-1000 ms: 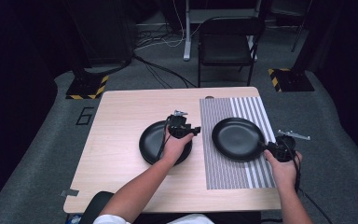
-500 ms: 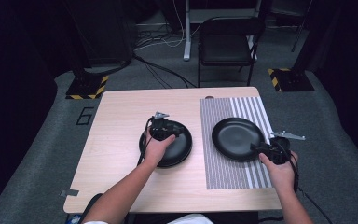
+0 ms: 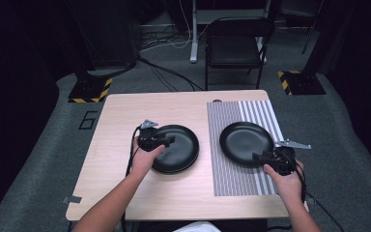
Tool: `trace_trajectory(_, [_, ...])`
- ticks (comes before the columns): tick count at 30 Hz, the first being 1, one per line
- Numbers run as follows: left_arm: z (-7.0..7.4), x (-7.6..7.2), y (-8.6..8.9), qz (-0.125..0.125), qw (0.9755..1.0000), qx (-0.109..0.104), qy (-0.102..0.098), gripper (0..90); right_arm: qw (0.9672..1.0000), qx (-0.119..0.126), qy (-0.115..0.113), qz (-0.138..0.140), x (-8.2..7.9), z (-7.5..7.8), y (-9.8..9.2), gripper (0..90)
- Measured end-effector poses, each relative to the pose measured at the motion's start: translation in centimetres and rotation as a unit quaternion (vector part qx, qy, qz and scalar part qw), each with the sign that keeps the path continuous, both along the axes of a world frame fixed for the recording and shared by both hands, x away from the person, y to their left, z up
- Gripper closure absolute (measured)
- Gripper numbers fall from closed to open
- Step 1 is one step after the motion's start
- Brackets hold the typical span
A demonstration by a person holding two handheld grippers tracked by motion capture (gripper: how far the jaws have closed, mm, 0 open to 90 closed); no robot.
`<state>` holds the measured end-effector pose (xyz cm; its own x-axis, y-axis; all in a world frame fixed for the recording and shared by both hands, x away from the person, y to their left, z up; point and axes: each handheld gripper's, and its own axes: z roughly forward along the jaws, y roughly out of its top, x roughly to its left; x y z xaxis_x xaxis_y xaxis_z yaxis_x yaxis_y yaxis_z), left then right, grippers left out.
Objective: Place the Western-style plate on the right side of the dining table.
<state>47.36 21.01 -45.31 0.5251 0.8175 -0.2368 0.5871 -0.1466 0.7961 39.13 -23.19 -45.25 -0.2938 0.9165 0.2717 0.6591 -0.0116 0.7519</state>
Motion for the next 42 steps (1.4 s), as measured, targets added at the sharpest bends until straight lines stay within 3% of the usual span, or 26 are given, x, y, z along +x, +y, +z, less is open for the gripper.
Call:
trace_trajectory(4, [-0.3,-0.6,1.5,0.003,0.9999,0.014,-0.004,47.0,0.9999,-0.003,-0.001,0.014,-0.4,0.0,0.2,45.8])
trace_trajectory(12, [-1.8,-1.3,4.1,0.021,0.9991,0.028,0.023,46.8,0.9989,-0.003,-0.012,0.046,-1.1,-0.9,0.9,45.6])
trace_trajectory(16, [-2.4,-1.5,4.6,0.029,0.9989,0.033,0.013,46.5,0.9974,0.001,-0.034,0.064,-1.3,-1.9,1.2,45.0])
trace_trajectory(17, [-2.9,-1.6,5.0,0.037,0.9982,0.047,0.01,46.5,0.9968,0.0,-0.041,0.068,-1.3,-2.2,1.2,45.0])
trace_trajectory(21, [-2.8,-1.9,5.9,0.04,0.9977,0.055,0.003,44.9,0.9957,-0.013,-0.039,0.083,-1.1,-2.7,1.7,44.1])
trace_trajectory(22, [-2.9,-2.0,6.1,0.047,0.9978,0.047,-0.001,45.0,0.9955,-0.014,-0.037,0.086,-1.1,-2.8,1.8,44.1])
trace_trajectory(28, [-3.7,-2.2,7.3,0.067,0.9961,0.057,0.002,44.1,0.9905,-0.037,-0.038,0.127,-0.7,-3.5,3.3,43.5])
trace_trajectory(33, [-3.9,-2.3,8.6,0.083,0.9946,0.062,0.008,42.8,0.9804,-0.066,-0.043,0.181,-0.6,-4.0,5.5,42.5])
trace_trajectory(39, [-4.5,-2.5,10.5,0.114,0.9901,0.082,0.001,42.1,0.9654,-0.099,-0.044,0.237,-0.3,-4.8,8.0,42.2])
trace_trajectory(42, [-4.8,-2.5,11.5,0.13,0.9883,0.079,0.005,41.6,0.9591,-0.11,-0.048,0.256,-0.1,-5.1,8.8,43.4])
